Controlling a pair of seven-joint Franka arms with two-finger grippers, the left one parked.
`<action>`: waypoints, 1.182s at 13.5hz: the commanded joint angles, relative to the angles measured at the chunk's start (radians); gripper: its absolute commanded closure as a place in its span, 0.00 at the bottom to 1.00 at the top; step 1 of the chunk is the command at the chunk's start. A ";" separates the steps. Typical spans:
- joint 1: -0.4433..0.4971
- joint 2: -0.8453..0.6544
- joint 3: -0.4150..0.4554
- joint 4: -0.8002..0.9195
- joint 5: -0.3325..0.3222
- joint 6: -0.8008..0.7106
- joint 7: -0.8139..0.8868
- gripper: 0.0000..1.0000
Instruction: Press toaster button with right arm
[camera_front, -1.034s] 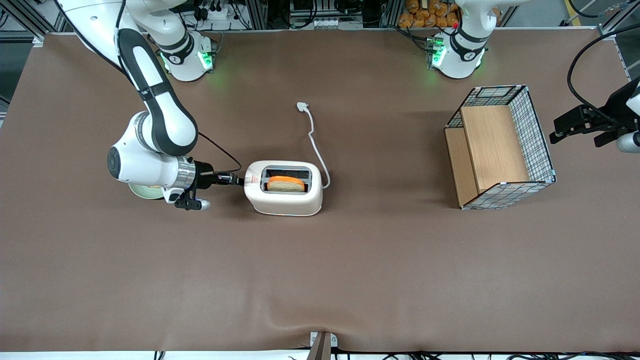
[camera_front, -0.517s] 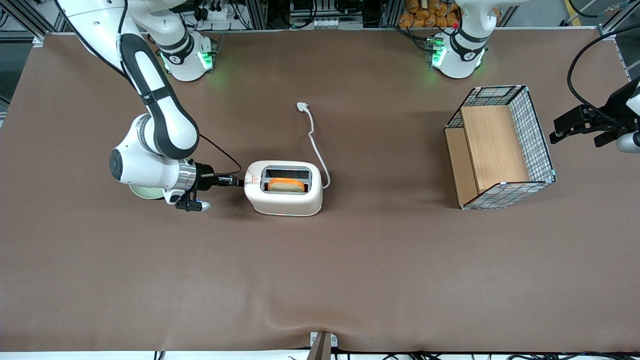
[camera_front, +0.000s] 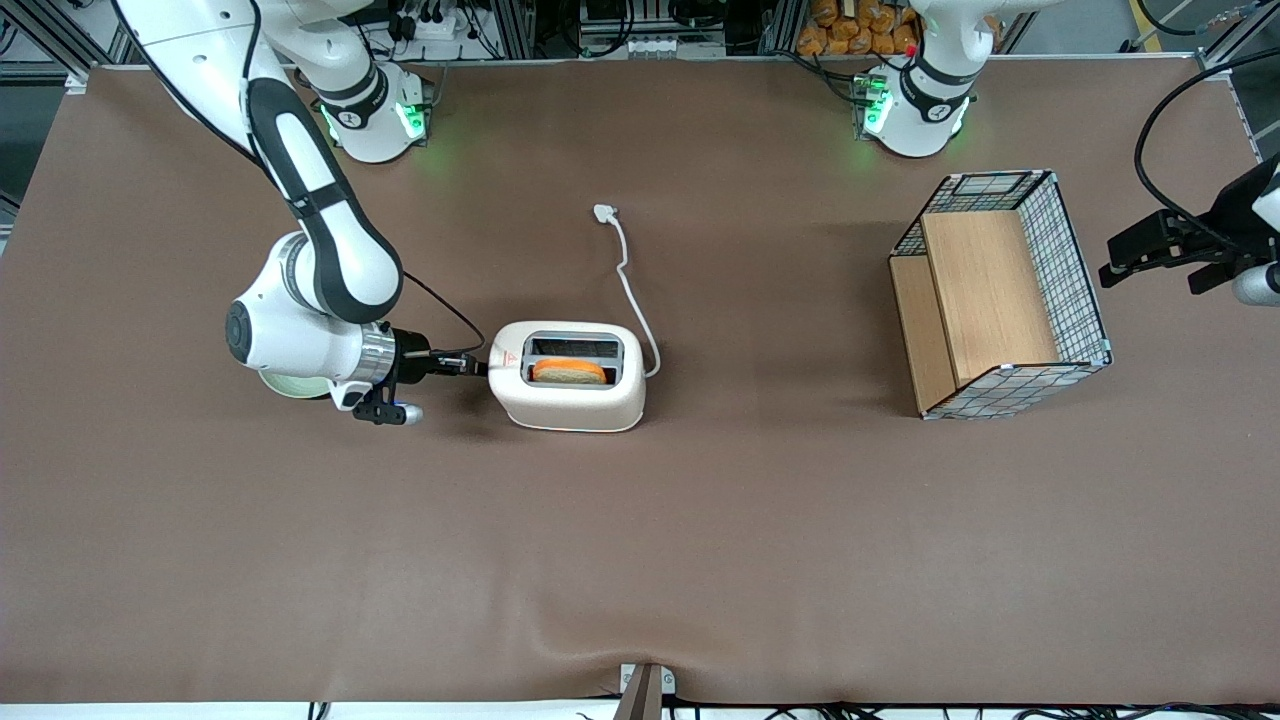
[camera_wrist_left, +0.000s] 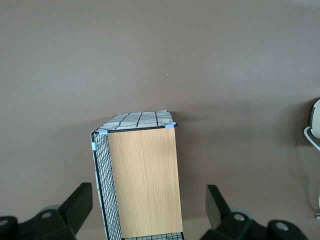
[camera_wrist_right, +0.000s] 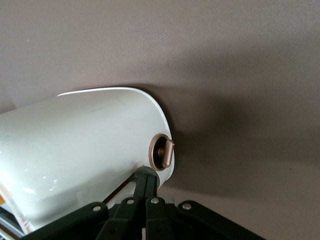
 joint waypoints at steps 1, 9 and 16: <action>0.019 0.026 -0.002 -0.021 0.037 0.058 -0.057 1.00; 0.020 0.035 0.000 -0.037 0.039 0.089 -0.088 1.00; 0.020 0.035 -0.002 -0.037 0.039 0.087 -0.092 1.00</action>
